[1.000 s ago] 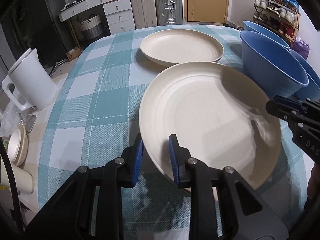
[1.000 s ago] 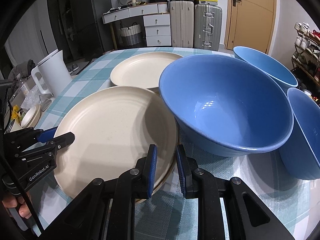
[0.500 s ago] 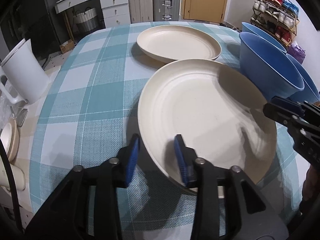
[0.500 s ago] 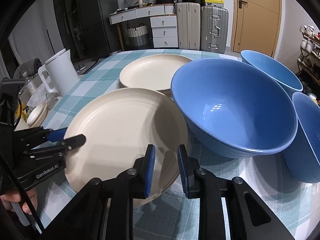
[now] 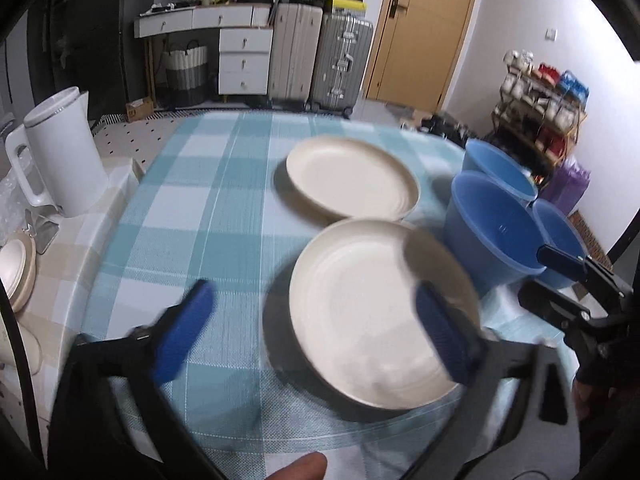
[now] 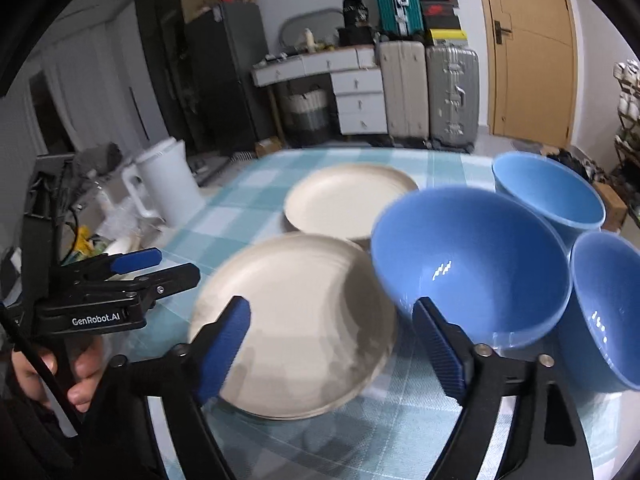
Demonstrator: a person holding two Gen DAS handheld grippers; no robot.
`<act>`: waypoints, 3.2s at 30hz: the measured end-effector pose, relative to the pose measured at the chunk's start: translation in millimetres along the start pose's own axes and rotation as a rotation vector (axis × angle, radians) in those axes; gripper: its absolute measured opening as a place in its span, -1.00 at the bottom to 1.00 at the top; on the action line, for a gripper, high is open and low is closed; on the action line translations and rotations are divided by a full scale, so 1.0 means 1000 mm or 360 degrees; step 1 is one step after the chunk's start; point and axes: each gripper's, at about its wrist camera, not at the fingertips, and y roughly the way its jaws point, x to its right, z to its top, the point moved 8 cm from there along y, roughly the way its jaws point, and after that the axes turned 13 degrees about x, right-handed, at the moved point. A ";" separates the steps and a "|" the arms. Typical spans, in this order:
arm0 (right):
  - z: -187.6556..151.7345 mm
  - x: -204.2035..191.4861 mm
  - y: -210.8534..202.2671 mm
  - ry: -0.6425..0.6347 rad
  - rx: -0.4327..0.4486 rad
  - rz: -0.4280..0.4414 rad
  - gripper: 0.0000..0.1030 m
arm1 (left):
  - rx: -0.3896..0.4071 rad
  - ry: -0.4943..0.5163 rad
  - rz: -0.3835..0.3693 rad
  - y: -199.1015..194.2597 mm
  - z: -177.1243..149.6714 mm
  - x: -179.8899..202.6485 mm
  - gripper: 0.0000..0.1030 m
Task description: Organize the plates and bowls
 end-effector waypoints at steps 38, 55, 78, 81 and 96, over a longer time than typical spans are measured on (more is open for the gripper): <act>0.160 0.045 0.087 0.0043 -0.0058 0.0072 0.98 | -0.0068 -0.0130 0.0142 0.099 0.120 -0.036 0.98; 0.107 0.097 0.197 0.0021 -0.0454 -0.0035 0.97 | -0.0273 -0.0148 0.0183 0.209 0.081 -0.053 0.94; 0.045 0.120 0.265 -0.0076 -0.0842 -0.0066 0.01 | -0.0489 -0.0152 0.0143 0.268 0.034 -0.050 -0.09; 0.042 0.119 0.267 -0.0077 -0.0849 -0.0070 -0.08 | -0.0486 -0.0145 0.0140 0.268 0.034 -0.048 -0.26; 0.036 0.125 0.269 -0.0102 -0.0837 -0.0125 -0.64 | -0.0467 -0.0052 0.0076 0.268 0.036 -0.030 -0.80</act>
